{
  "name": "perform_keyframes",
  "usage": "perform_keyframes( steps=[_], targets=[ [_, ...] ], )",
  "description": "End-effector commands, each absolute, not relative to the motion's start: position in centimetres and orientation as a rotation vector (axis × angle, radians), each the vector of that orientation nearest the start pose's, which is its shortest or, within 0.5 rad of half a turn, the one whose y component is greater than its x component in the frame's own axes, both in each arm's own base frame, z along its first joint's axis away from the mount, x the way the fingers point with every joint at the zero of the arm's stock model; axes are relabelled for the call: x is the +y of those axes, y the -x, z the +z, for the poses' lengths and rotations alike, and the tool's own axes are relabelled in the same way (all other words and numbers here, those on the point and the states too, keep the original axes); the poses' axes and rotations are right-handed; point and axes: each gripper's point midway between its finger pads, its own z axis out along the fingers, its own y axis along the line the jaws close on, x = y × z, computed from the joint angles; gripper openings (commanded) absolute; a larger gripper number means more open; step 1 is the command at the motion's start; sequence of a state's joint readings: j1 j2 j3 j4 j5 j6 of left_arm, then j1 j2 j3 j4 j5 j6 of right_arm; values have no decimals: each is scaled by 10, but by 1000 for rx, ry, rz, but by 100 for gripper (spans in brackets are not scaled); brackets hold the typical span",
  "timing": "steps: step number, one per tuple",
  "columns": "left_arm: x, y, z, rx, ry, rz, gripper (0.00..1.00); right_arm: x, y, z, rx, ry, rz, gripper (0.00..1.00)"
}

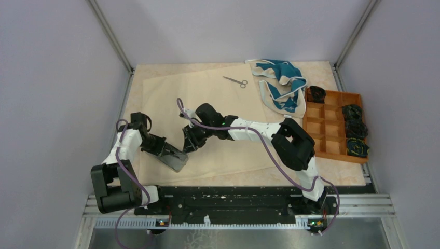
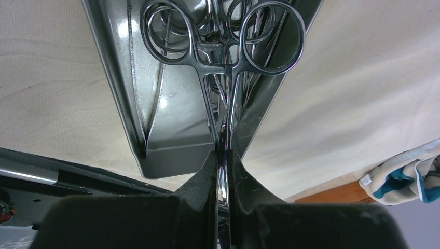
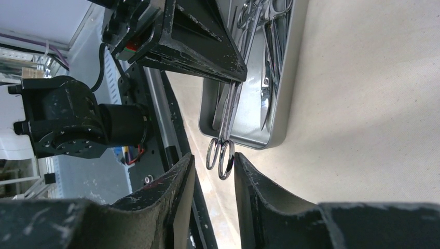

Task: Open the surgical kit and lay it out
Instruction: Place the medical item in the surgical kit.

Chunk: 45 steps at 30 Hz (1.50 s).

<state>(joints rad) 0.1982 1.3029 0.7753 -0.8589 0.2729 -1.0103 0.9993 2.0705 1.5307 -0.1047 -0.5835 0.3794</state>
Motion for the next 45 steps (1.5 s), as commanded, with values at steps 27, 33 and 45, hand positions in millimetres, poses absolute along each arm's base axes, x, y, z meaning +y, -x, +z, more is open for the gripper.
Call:
perform_keyframes(
  steps=[27,33,45],
  targets=[
    [-15,-220,82,2472,1701,-333,66,521,-195,130,2177,1087,1409,0],
    [-10,-227,96,2464,1593,-332,95,518,-210,142,2213,1014,1402,0],
    [-3,-272,188,2359,934,-399,99,410,-291,173,2199,908,1537,0]
  ],
)
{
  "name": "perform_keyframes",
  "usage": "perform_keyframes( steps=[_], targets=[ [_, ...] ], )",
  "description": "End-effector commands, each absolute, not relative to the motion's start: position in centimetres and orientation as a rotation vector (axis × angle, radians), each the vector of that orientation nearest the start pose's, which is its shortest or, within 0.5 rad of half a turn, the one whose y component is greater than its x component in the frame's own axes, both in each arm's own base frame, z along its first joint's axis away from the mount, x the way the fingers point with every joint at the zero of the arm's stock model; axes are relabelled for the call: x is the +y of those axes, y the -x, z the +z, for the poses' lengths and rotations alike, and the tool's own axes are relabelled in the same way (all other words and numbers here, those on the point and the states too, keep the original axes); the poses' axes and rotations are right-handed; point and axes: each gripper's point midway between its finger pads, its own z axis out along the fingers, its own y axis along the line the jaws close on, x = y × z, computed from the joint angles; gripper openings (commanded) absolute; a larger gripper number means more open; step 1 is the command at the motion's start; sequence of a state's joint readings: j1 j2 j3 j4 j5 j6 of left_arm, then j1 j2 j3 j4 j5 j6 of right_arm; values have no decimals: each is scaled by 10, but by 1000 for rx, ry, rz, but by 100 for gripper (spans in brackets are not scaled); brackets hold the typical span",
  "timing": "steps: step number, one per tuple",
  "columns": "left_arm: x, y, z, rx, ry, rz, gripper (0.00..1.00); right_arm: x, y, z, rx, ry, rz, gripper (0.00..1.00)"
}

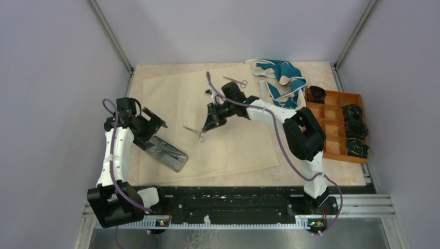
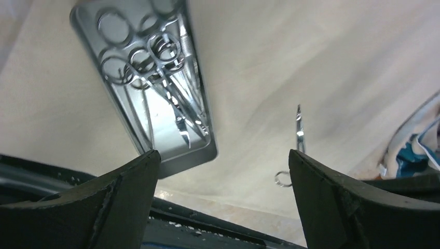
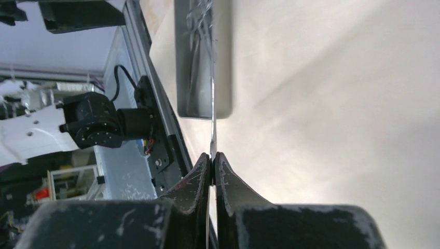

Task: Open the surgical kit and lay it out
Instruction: Place the medical item in the surgical kit.

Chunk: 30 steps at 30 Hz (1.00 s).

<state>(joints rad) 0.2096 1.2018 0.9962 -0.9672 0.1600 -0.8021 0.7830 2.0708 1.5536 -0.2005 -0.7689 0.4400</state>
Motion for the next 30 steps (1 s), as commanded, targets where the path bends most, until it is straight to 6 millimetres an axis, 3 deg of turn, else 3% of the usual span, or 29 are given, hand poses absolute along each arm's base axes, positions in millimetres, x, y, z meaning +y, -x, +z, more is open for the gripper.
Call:
perform_keyframes(
  steps=[1,3,6,10,13,17,19,22,27,30],
  targets=[
    [-6,-274,194,2352,871,-410,99,400,-300,174,2169,924,1540,0],
    [-20,-280,203,2335,734,-484,99,379,-321,177,2107,930,1580,0],
    [-49,-282,204,2329,612,-667,94,359,-335,184,2004,974,1671,0],
    [-98,-285,220,2257,424,-1055,88,336,-359,186,1959,928,1686,0],
    [-124,-290,229,2224,352,-1253,88,329,-368,181,1986,980,1455,0],
    [-133,-302,225,2333,712,-1422,82,314,-388,183,1998,969,943,0],
    [-131,-304,218,2386,944,-1400,85,317,-380,195,1957,991,855,0],
    [-132,-308,217,2347,1126,-1427,91,328,-360,212,1914,1009,871,0],
    [-144,-334,241,2129,987,-1471,92,353,-321,223,1889,1035,994,0],
    [-157,-334,248,2148,848,-1403,89,366,-298,230,1886,1026,1067,0]
  ],
)
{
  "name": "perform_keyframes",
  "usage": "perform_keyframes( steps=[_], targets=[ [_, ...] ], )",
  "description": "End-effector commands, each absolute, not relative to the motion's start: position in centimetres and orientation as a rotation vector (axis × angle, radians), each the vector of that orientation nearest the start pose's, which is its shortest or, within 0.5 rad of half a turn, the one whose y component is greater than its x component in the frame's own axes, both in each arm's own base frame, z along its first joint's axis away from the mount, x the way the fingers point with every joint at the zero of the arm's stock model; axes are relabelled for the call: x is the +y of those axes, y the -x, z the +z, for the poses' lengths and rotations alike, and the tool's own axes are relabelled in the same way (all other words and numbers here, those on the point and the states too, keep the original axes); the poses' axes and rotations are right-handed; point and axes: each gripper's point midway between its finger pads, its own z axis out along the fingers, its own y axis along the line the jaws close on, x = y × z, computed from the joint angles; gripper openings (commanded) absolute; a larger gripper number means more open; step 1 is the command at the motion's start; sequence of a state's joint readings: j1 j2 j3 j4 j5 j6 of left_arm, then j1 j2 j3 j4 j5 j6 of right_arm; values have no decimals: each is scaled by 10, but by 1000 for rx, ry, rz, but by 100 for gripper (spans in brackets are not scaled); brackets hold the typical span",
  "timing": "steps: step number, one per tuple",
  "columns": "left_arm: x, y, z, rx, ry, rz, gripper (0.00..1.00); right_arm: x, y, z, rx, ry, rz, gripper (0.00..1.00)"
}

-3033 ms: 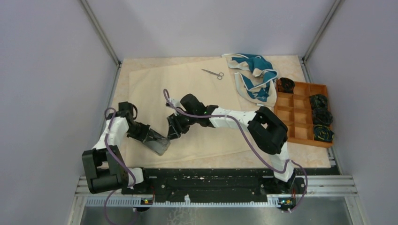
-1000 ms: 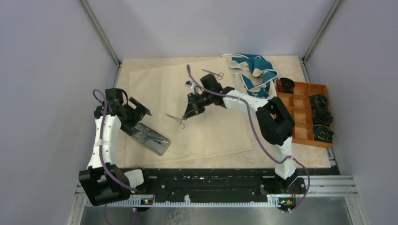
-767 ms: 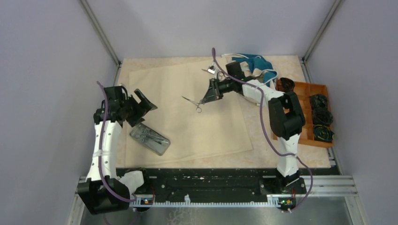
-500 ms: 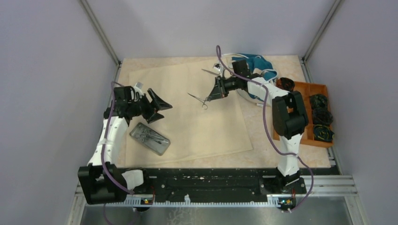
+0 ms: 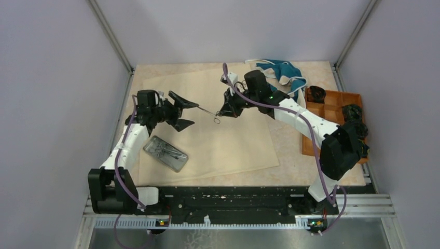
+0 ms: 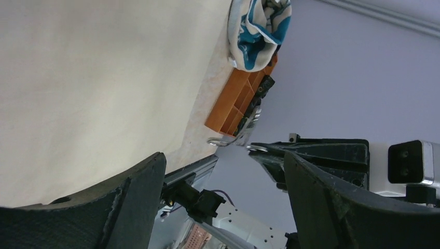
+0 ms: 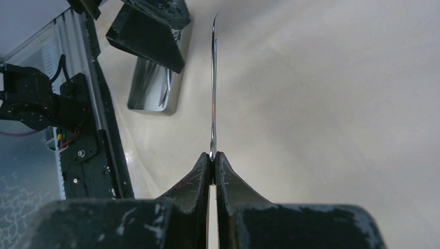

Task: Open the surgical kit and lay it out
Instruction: Place the medical item in the surgical kit.

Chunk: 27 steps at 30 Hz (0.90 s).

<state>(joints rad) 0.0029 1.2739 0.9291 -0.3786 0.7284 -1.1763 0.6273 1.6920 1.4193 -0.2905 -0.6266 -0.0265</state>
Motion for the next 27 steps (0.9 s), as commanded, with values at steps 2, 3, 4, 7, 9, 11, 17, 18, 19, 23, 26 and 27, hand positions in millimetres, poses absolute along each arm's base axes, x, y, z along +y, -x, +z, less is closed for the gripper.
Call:
perform_keyframes(
  steps=[2,3,4,7,9,11,17,18,19,23,26,27],
  targets=[
    [-157,-330,246,2168,808,-1335,79,372,-286,232,1875,1029,1076,0],
    [-155,-328,244,2166,803,-1308,76,373,-282,231,1876,1028,1076,0],
    [-153,-325,241,2162,811,-1288,71,375,-279,232,1873,1023,1077,0],
    [-147,-313,230,2153,875,-1248,61,379,-272,235,1867,1019,1083,0],
    [-144,-306,223,2159,912,-1225,61,382,-269,239,1860,1022,1087,0],
    [-141,-303,219,2171,926,-1195,62,384,-267,242,1857,1026,1085,0],
    [-137,-302,219,2245,851,-1085,80,385,-268,248,1858,1009,1077,0],
    [-137,-302,220,2242,843,-1089,78,386,-267,249,1858,1013,1080,0],
    [-138,-303,220,2236,842,-1092,74,387,-266,249,1853,1019,1084,0],
    [-140,-304,219,2223,837,-1114,64,396,-255,255,1829,1036,1111,0],
    [-141,-304,218,2227,832,-1114,62,400,-252,256,1826,1032,1118,0],
    [-141,-303,217,2229,834,-1111,60,401,-251,257,1822,1031,1122,0]
  ],
)
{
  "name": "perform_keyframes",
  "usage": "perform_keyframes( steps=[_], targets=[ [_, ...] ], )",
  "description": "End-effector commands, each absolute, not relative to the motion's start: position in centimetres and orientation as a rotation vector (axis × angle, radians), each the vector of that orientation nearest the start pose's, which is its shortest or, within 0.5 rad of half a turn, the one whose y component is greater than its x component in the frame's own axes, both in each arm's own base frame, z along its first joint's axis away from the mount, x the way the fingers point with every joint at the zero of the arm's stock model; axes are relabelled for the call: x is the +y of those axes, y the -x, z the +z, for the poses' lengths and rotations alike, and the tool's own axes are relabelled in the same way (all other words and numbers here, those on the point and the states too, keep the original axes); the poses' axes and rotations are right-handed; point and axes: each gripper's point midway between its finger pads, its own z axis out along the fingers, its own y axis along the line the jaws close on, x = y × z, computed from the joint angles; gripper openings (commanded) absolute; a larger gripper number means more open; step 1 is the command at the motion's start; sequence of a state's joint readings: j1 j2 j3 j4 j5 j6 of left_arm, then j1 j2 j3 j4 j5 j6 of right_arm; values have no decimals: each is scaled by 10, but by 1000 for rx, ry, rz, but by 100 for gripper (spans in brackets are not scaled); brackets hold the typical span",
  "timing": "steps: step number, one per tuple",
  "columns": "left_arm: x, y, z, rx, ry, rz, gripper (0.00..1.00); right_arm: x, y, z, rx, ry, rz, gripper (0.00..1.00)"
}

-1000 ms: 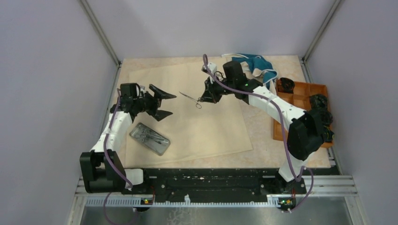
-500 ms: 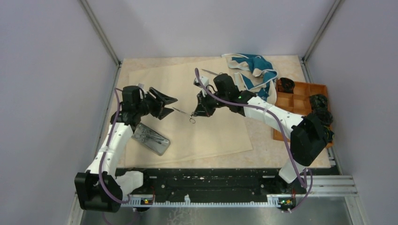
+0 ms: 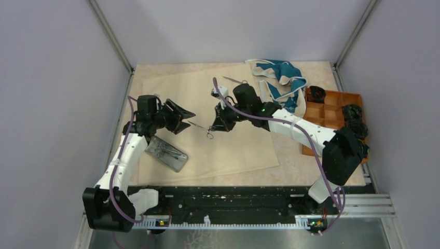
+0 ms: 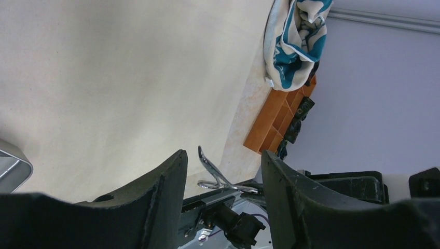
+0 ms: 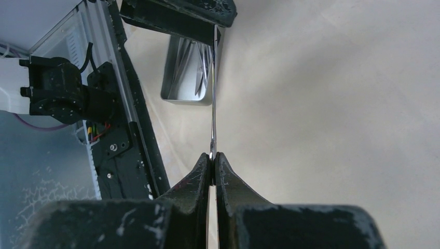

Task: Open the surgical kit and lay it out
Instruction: Place the medical item in the surgical kit.

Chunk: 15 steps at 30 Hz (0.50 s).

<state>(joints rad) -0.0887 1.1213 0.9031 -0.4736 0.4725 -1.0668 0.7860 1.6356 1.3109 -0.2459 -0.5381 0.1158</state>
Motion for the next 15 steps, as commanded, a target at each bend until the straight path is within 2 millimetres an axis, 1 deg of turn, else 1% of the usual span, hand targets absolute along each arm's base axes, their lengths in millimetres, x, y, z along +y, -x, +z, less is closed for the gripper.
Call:
perform_keyframes(
  steps=[1,5,9,12,13,15],
  targets=[
    [-141,-302,216,2231,835,-1111,59,401,-251,258,1820,1027,1123,0],
    [-141,-300,214,2235,842,-1111,51,402,-250,259,1822,1025,1114,0],
    [-142,-300,217,2228,828,-1125,39,402,-249,256,1830,1029,1099,0],
    [-145,-300,222,2212,794,-1150,24,402,-249,258,1826,1033,1086,0],
    [-147,-300,223,2209,780,-1165,16,402,-249,258,1828,1033,1083,0],
    [-149,-299,223,2204,756,-1184,5,403,-248,259,1831,1040,1075,0]
  ],
)
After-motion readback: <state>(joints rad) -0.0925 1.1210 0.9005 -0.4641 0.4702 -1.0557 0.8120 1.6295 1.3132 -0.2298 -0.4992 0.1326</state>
